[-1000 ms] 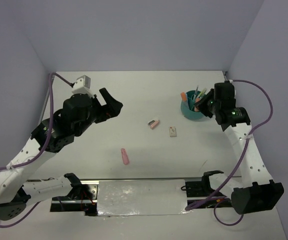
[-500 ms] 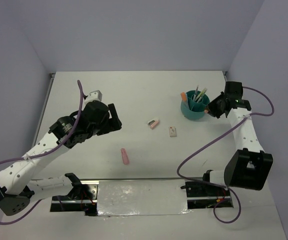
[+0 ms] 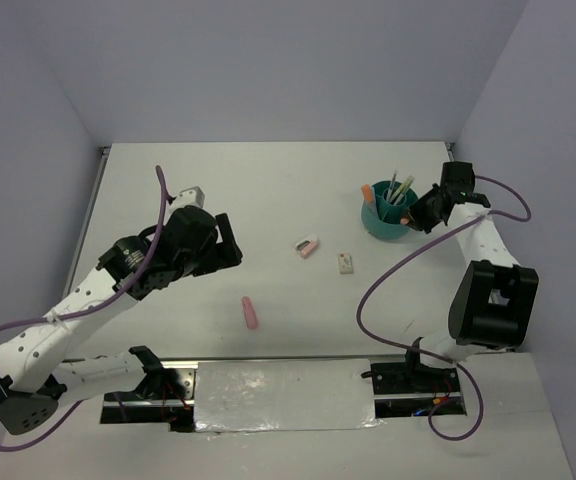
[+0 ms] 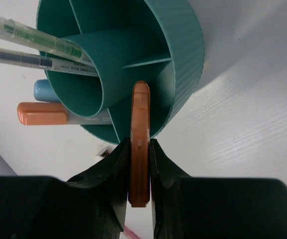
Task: Sort the stationery into containers
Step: Place the pen in the storage box, then pick up the pen from the center of the board.
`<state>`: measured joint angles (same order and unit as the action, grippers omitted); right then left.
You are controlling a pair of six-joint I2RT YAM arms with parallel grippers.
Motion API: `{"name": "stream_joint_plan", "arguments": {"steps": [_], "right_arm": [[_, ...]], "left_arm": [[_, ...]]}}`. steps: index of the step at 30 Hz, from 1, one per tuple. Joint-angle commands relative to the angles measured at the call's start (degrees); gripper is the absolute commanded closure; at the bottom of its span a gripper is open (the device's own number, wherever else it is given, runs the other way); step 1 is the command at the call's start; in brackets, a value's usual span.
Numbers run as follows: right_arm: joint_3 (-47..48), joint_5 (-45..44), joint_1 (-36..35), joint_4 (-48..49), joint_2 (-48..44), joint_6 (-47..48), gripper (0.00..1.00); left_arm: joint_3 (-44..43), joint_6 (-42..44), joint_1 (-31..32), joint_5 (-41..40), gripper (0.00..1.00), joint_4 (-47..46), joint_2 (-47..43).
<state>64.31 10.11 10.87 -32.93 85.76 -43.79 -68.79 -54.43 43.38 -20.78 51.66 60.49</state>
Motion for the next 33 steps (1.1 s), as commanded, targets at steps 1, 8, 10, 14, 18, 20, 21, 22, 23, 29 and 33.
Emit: {"name": "stream_joint_plan", "arguments": {"steps": [1,8,10,14,18,20,21,22,23,29,33], "right_arm": [[0.81,0.79,0.46,4.97,0.73,-0.24,0.93],[0.64,2.55,0.46,7.26,2.31,-0.51,0.6],[0.81,2.64,0.46,7.0,2.4,-0.16,0.48],[1.25,2.72,0.46,6.47,1.96,0.64,0.4],[1.17,4.48,0.29,6.3,-1.45,1.43,0.38],[1.25,4.57,-0.06,6.04,-3.83,2.56,0.38],[1.6,4.66,-0.5,5.6,-4.89,3.18,0.38],[2.04,4.31,-1.37,4.11,-5.94,3.97,0.38],[2.91,4.04,-2.08,3.23,-8.13,5.89,0.37],[0.3,3.94,-8.06,-0.03,-18.93,10.83,0.35],[-4.81,6.59,-13.67,0.59,-26.07,12.85,0.24]], "left_arm": [[0.85,-0.5,-0.22,1.26,0.03,-1.02,-1.69],[2.96,-1.72,-0.22,0.74,0.02,-1.74,-3.27],[3.49,-2.43,-0.13,1.09,0.02,-1.3,-3.01],[5.6,-3.75,-0.13,2.4,0.02,-1.47,-2.22],[8.58,-6.12,0.13,3.37,0.02,-2.18,-0.21],[9.46,-7.43,1.09,3.46,0.03,-2.44,1.64],[9.64,-8.05,1.53,3.37,0.03,-2.09,2.87],[10.25,-8.23,2.06,3.29,0.03,-2.61,5.4],[10.35,-8.67,3.11,3.2,0.04,-2.79,6.73],[12.19,-10.78,4.26,3.72,0.13,-5.86,18.25],[13.69,-9.99,4.26,3.81,0.15,-11.4,24.74]]}}
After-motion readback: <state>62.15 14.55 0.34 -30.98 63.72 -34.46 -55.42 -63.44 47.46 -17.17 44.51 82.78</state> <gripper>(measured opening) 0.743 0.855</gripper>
